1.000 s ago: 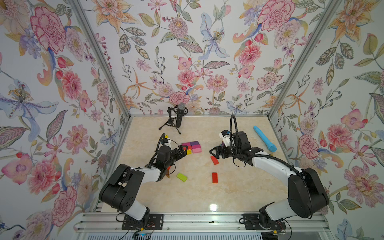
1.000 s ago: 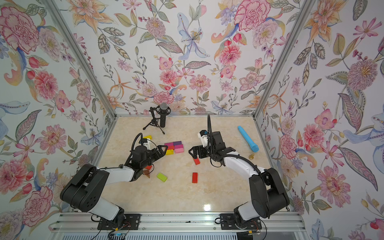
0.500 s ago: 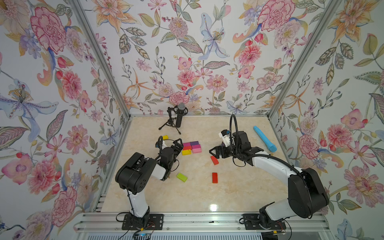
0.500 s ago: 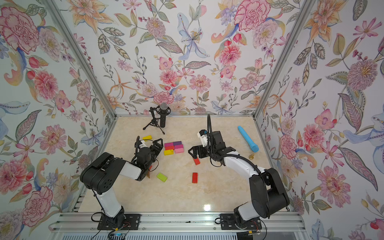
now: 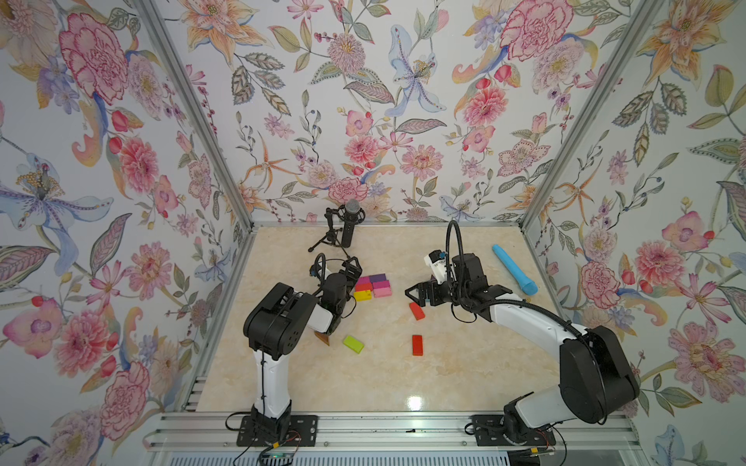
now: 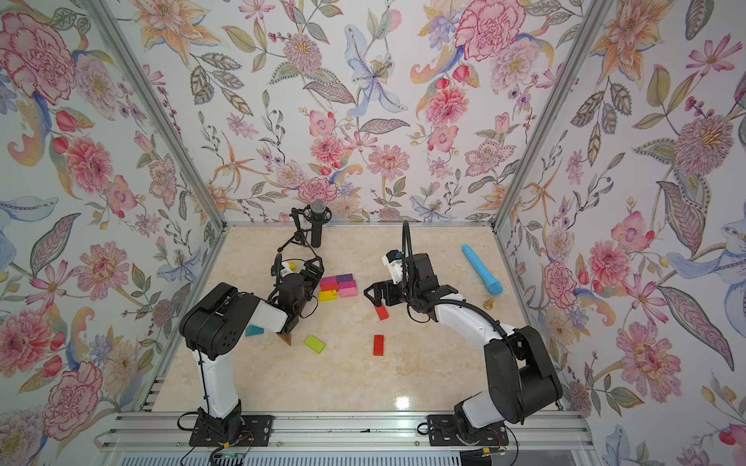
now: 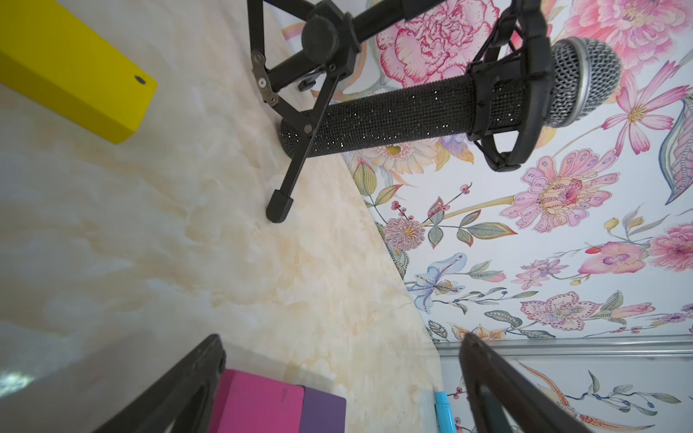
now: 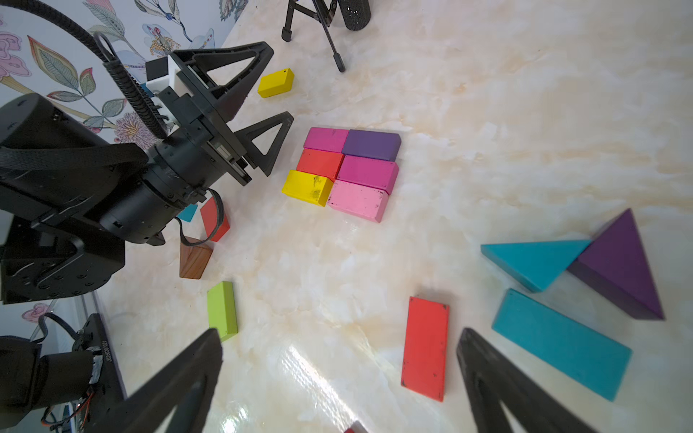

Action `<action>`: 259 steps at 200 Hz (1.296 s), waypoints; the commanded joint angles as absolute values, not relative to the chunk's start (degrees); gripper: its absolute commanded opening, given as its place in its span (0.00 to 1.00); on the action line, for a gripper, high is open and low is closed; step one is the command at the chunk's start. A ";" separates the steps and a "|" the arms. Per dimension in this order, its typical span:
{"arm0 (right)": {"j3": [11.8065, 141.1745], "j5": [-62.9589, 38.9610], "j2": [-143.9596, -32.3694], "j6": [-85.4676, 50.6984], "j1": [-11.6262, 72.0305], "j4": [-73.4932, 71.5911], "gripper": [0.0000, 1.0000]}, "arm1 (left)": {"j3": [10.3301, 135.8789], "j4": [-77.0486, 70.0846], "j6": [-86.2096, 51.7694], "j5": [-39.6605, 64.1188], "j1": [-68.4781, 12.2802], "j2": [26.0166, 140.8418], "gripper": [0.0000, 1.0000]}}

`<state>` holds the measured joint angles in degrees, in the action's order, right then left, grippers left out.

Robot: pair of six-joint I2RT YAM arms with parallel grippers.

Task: Assemble a piece of candy with building blocks
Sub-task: Assemble the building blocks at the center of the board.

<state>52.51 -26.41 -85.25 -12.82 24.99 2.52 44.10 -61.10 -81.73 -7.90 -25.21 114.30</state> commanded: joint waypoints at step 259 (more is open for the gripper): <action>51.38 -28.28 -83.78 -12.92 22.65 0.91 1.00 | 48.59 -57.27 -86.07 -15.35 -29.70 120.99 0.99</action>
